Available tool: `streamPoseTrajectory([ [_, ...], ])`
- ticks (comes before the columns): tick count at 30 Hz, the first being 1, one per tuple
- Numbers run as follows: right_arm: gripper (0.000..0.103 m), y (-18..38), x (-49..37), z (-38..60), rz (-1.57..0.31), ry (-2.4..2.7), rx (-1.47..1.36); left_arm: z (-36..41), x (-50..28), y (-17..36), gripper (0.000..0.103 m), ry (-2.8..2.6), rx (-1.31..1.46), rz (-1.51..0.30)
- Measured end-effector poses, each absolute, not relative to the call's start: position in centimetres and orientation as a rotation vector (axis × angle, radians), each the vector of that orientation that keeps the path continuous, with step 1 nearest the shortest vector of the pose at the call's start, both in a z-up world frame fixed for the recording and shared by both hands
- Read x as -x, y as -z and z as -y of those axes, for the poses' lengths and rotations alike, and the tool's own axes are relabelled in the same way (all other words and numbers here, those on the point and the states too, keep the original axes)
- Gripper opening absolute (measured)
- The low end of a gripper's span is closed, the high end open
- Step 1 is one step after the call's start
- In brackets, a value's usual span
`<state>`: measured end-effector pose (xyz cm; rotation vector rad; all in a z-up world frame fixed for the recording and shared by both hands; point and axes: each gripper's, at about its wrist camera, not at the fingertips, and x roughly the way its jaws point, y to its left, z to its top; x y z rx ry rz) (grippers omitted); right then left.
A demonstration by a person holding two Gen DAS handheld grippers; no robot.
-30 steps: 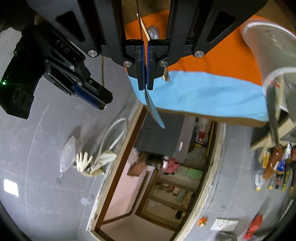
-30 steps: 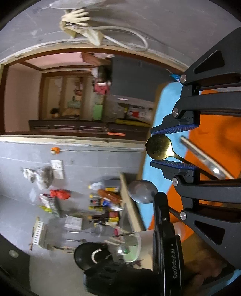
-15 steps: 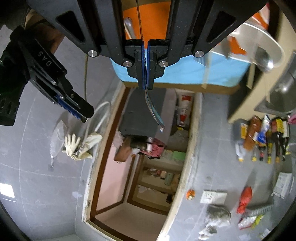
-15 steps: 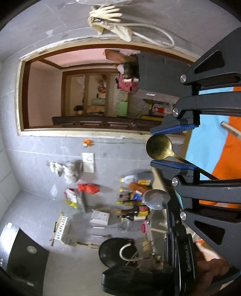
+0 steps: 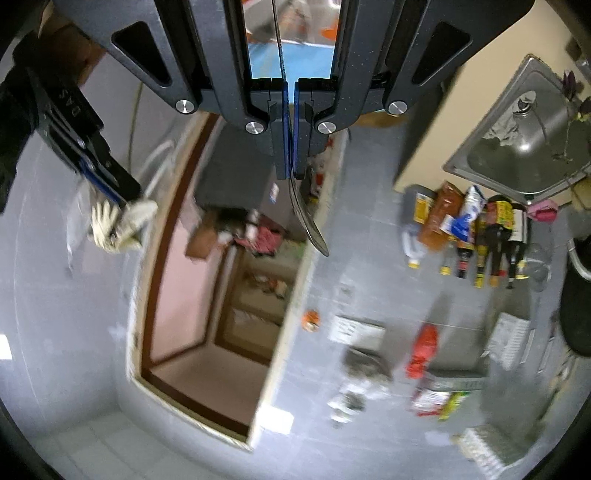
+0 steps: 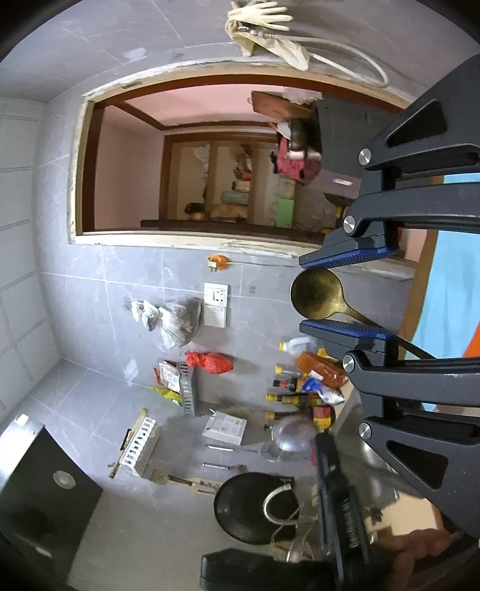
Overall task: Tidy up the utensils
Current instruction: 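Lift the steel spoon and gold spoon up over the white holder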
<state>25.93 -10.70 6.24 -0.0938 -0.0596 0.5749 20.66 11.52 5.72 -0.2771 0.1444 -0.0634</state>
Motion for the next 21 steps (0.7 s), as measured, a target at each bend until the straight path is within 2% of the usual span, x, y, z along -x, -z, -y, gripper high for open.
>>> streamPoseTrajectory([
  [9, 0.025, -3.1, -25.7, 6.5, 0.097, -0.485, 0.106, -17.7, -20.6, -3.6, 0.0, 0.008, 0.379, -0.036],
  [21, 0.025, 1.7, -25.8, 3.5, 0.161, -0.437, 0.183, -18.2, -21.1, 1.5, 0.0, -0.023, 0.355, 0.015],
])
